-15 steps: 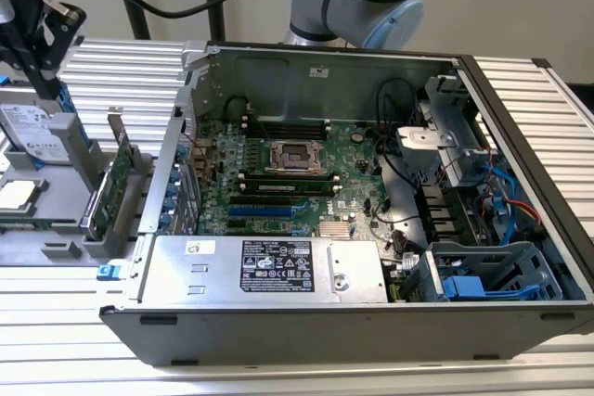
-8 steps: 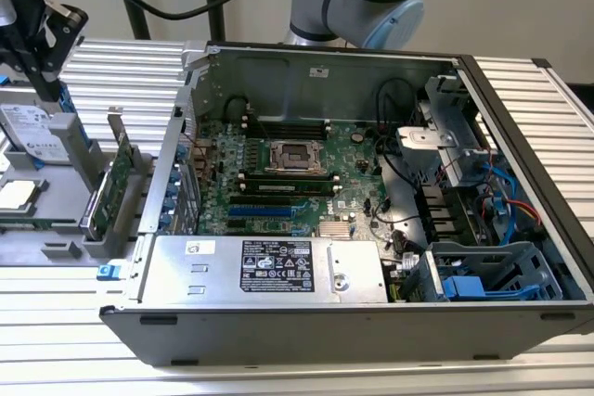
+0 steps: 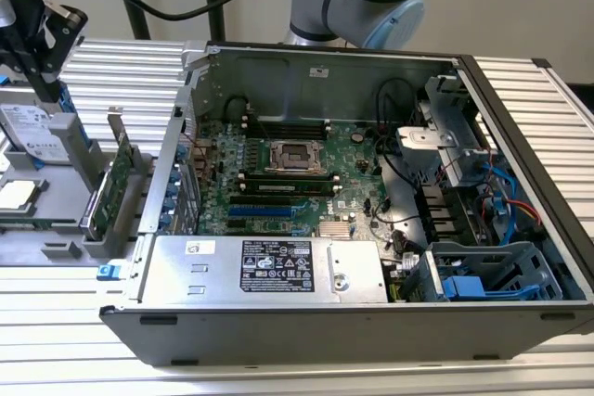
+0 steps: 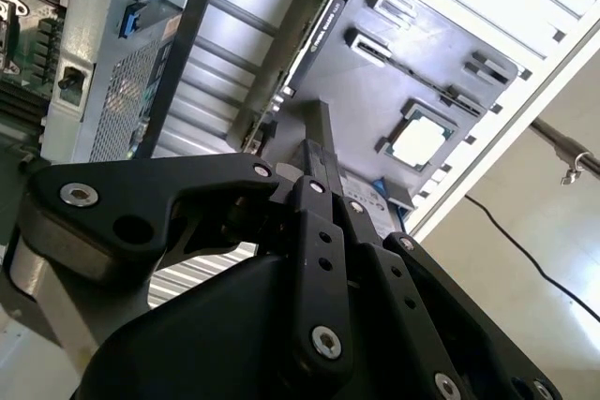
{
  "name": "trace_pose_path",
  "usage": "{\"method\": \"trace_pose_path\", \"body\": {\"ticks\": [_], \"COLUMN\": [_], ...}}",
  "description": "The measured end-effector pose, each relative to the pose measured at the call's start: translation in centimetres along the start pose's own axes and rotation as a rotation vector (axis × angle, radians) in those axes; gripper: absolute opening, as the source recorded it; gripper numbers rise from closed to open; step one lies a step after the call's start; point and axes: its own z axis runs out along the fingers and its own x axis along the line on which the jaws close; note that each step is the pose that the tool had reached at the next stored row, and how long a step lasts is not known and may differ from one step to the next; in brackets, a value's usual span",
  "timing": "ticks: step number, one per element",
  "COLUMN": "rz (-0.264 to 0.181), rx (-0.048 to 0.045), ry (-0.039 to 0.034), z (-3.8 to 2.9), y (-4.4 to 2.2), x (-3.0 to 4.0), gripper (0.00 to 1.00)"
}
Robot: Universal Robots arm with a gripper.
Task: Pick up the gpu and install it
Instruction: 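Pick up the gpu and move the gpu toward the slot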
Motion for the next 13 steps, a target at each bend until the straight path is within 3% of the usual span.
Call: {"method": "trace_pose_path", "body": {"ticks": [5,6,13], "rz": [0.000,0.000,0.000], "rx": [0.0000,0.0000,0.0001], "ry": [0.0000,0.0000,0.0001], "z": [0.00,0.00,0.00], "y": [-0.02,-0.02,-0.11], "x": [0.00,0.00,-0.01], "gripper": [0.00,1.00,1.00]}}
